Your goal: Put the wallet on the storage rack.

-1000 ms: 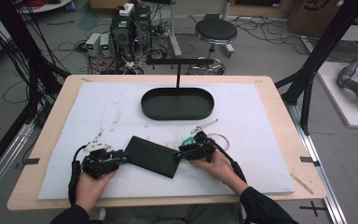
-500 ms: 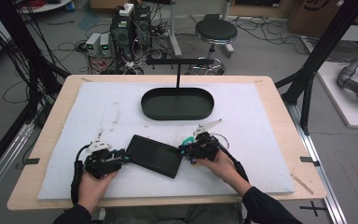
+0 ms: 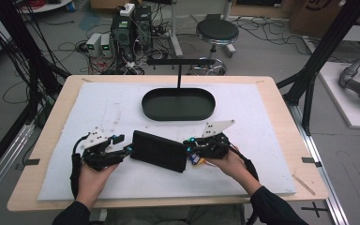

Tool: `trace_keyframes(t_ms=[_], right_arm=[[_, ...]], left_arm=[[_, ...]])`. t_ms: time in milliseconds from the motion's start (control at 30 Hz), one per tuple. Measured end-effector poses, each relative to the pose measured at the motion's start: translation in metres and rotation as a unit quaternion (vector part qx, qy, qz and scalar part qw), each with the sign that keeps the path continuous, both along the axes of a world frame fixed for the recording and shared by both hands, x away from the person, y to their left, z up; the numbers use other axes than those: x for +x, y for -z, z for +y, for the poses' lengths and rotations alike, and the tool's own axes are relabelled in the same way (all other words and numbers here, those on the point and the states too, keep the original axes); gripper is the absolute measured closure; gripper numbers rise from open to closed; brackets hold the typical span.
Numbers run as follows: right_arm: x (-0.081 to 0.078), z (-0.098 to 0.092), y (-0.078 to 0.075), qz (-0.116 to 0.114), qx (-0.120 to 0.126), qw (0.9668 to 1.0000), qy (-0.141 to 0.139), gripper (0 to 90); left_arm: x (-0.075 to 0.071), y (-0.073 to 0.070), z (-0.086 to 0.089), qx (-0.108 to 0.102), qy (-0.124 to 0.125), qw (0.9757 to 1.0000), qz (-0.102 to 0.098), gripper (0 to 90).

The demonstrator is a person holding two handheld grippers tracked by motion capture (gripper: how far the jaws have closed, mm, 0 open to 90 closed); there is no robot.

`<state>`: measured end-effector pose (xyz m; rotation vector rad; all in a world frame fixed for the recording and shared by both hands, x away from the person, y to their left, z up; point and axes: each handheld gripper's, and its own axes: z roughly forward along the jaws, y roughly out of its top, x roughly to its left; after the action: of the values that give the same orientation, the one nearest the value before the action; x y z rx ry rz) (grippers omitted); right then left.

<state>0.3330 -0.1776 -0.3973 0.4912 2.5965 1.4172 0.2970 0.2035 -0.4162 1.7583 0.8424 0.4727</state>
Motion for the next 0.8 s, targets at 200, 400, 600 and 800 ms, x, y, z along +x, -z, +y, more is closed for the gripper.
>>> trace_keyframes(t_ms=[200,400,600,800], right_arm=[[-0.001,-0.007,-0.004,-0.018,0.005,0.9997,-0.018,82.5],[-0.002,-0.008,-0.005,-0.018,0.004,0.9993,-0.033,82.4],[-0.002,-0.009,-0.005,-0.02,0.005,0.9989,-0.042,82.4],[0.0,-0.01,-0.005,-0.017,0.004,0.9989,-0.043,82.3]], left_arm=[[0.028,-0.007,0.004,-0.023,0.077,0.9967,0.0,36.0],[0.051,0.003,-0.003,-0.01,0.124,0.9922,0.008,32.8],[0.061,0.014,-0.008,-0.018,0.172,0.9844,0.033,32.3],[0.061,0.015,-0.008,-0.021,0.195,0.9798,0.041,50.8]])
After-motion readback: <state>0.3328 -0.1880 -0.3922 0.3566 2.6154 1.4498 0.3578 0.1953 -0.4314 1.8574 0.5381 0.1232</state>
